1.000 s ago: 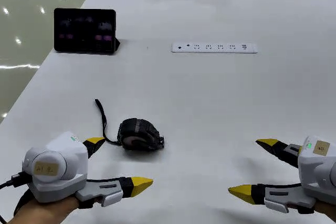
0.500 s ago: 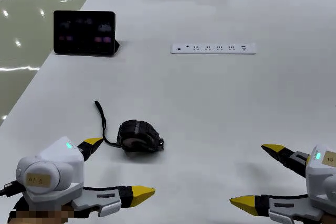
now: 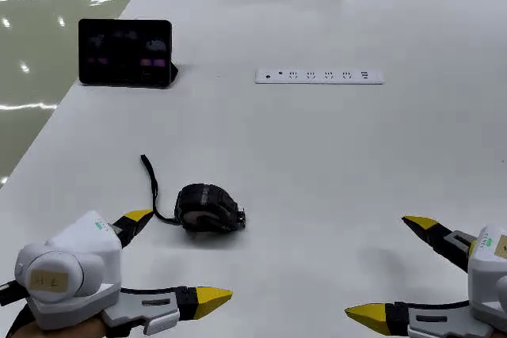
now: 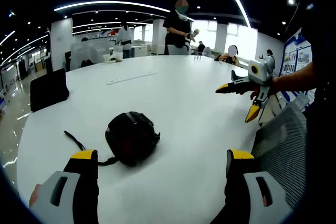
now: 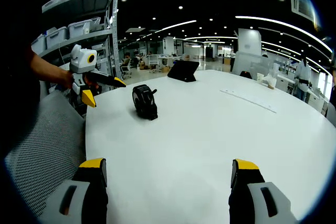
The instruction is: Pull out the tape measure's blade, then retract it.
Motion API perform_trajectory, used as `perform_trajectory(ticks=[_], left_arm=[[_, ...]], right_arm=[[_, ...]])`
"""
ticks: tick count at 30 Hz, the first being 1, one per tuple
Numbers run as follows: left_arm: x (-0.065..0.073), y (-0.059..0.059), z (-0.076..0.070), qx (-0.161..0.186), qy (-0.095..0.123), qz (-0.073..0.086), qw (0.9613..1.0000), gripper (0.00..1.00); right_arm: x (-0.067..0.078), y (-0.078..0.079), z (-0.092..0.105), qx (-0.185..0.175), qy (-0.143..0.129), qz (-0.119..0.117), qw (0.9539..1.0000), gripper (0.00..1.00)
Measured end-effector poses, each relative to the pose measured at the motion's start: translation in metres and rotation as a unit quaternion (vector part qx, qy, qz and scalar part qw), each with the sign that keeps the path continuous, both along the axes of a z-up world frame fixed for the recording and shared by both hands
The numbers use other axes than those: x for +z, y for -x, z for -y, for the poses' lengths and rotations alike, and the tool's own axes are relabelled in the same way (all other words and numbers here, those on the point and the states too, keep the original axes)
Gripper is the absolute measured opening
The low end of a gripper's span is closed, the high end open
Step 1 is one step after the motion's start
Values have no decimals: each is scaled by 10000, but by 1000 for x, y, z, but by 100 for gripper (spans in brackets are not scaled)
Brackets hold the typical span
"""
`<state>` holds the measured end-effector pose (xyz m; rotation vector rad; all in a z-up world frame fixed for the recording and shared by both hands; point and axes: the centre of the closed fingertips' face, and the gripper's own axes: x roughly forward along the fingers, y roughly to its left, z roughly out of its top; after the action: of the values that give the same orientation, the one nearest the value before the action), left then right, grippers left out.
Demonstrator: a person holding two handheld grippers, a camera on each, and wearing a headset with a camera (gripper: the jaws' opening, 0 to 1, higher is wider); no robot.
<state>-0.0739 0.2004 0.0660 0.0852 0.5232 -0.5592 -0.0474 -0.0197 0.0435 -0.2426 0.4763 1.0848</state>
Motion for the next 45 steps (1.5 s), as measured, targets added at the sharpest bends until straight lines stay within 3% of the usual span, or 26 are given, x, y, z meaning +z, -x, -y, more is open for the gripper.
perform_trajectory(ticks=[17, 45], left_arm=[[2, 4, -4, 13, -16, 53, 10000, 99], [3, 6, -4, 16, 109, -94, 9999, 95]], right_arm=[[5, -1, 0, -6, 2, 69, 10000, 99], [8, -1, 5, -152, -76, 46, 9998, 99]])
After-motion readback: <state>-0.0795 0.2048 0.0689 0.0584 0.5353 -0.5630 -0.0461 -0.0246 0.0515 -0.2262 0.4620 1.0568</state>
